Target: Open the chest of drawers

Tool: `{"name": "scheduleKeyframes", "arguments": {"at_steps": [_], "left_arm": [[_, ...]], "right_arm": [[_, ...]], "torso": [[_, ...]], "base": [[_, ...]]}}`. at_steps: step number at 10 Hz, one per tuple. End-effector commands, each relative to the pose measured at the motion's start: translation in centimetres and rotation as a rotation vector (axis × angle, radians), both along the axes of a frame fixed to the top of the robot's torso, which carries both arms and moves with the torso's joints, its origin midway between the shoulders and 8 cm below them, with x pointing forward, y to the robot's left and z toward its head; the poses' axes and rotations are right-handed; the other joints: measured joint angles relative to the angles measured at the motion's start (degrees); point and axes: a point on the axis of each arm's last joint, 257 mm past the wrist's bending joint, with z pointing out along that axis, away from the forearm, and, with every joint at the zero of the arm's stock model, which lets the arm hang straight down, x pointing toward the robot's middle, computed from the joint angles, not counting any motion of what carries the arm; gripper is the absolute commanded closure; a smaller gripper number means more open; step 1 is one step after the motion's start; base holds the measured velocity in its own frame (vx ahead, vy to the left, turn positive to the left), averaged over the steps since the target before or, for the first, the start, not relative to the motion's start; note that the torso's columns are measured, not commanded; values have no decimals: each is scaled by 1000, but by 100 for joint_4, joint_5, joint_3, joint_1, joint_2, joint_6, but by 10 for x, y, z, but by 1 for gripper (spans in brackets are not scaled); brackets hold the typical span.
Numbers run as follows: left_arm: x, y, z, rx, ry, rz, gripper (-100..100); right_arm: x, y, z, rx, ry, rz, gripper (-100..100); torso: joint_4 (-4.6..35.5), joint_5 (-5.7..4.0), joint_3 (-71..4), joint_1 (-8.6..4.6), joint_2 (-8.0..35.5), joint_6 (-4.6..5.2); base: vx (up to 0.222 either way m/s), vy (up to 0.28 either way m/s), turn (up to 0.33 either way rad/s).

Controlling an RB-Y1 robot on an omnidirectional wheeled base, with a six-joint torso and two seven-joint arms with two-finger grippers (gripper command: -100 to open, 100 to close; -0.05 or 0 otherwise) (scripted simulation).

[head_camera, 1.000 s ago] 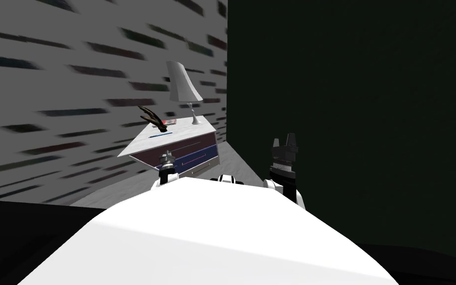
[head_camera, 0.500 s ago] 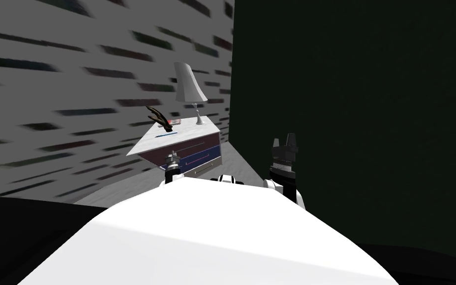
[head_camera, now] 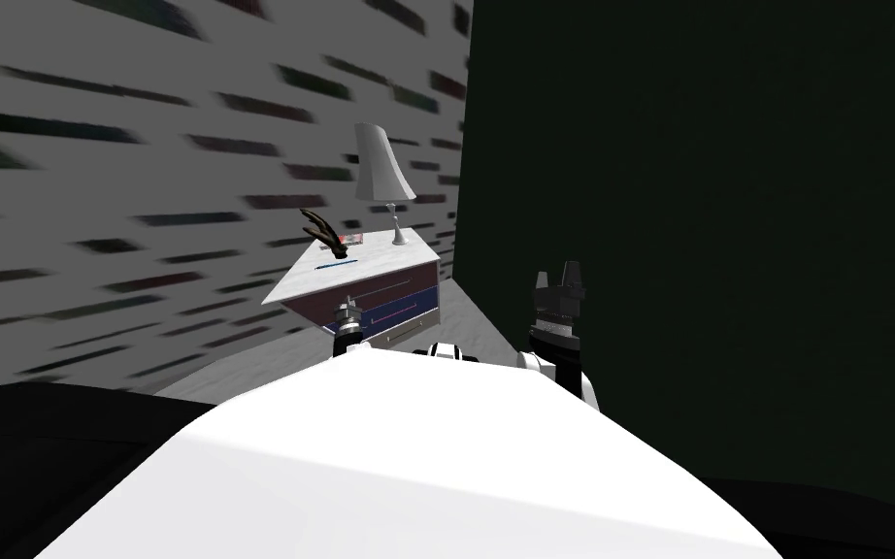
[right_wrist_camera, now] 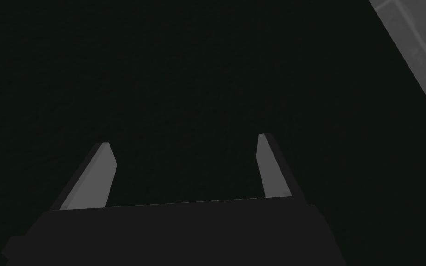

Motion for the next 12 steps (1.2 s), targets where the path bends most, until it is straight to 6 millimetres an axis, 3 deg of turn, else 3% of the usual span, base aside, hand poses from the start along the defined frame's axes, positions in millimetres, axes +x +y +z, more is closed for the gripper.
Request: {"name": "scheduleKeyframes", "arguments": {"at_steps": [1, 3, 4, 6, 9, 10, 12], "left_arm": [[-3, -25, -7, -26, 14, -5, 100], [-3, -48, -4, -52, 2, -10, 100], [-3, -44, 3, -42, -17, -9, 100], [26, -49, 12, -34, -49, -49, 100], [24, -49, -5, -49, -17, -46, 100], [41, -49, 6, -33, -44, -74, 100], [49, -52, -10, -55, -18, -78, 100]], "right_arm": [[0, 0, 0, 0, 0, 0, 0], [0, 0, 0, 0, 0, 0, 0], [0, 0, 0, 0, 0, 0, 0], [0, 0, 0, 0, 0, 0, 0], [0, 0, 0, 0, 0, 0, 0], [0, 0, 0, 0, 0, 0, 0], [0, 0, 0, 0, 0, 0, 0]], "torso": [[1, -3, 0, 1, 2, -8], [5, -6, 2, 8, 6, -6], [9, -12, 2, -1, 7, -2], [25, -38, 15, -44, 37, -12], [12, -25, -5, -33, -4, 20], [6, -20, -15, -22, -19, 18], [16, -26, 4, -39, 12, 21]], "base": [[14, 62, 61], [11, 82, 62], [7, 26, -11], [-69, -56, 117], [-22, -14, -6], [-69, -56, 115], [-60, -39, 58]]}}
